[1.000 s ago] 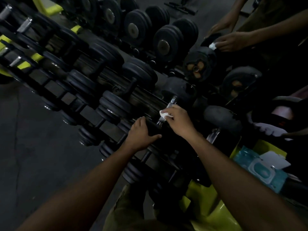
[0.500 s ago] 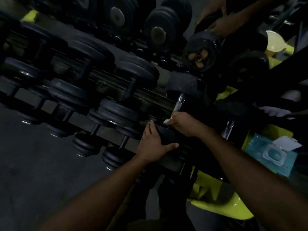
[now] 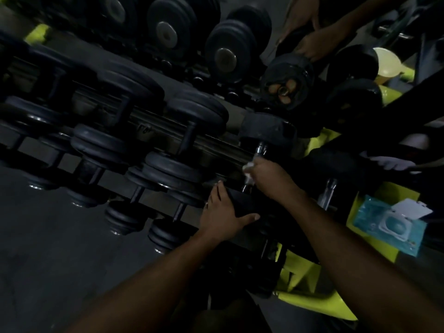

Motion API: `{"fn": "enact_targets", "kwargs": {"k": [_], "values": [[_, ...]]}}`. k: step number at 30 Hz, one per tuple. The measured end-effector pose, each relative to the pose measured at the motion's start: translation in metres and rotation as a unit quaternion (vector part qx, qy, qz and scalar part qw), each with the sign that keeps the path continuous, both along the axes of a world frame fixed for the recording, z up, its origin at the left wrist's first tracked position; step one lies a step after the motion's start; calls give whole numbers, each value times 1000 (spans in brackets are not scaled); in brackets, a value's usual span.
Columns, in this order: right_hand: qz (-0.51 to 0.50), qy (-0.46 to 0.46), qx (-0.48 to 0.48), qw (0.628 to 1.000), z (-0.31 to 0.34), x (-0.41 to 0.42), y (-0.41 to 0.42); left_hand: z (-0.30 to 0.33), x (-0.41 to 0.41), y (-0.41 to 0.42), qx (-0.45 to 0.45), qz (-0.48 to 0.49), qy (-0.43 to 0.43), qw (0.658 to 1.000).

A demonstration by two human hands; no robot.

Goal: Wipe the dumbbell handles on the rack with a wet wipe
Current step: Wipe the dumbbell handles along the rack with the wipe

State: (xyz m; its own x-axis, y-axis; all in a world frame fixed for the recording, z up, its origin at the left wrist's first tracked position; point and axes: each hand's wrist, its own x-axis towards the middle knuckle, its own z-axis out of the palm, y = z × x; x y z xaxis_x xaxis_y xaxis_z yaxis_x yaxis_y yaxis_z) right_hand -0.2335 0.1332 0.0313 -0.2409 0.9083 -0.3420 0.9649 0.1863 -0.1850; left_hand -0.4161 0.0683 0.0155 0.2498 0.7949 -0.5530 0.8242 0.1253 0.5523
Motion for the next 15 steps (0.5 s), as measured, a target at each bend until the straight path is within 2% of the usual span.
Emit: {"fn": "enact_targets", "kwargs": {"k": [3,5,7,9,13,15], "values": [[-93,14,71,993,-9,10,7,0,0,1,5,-2,10,1000],[-66,29,54,996,-12,9,0,0,-2,2,8,-8,9,1000],[28,71,3,997,-13,9,-10,1,-2,2,10,-10,-3,1000],[73,109,-32,991,-13,14,-20,1,-2,1,13,-2,-12,1000],[15,187,-27,982,-13,23,-24,3,-1,2,7,6,-23,1000],[-26,210,32,977,-14,24,-20,5,0,1,3,15,-26,1000]]}}
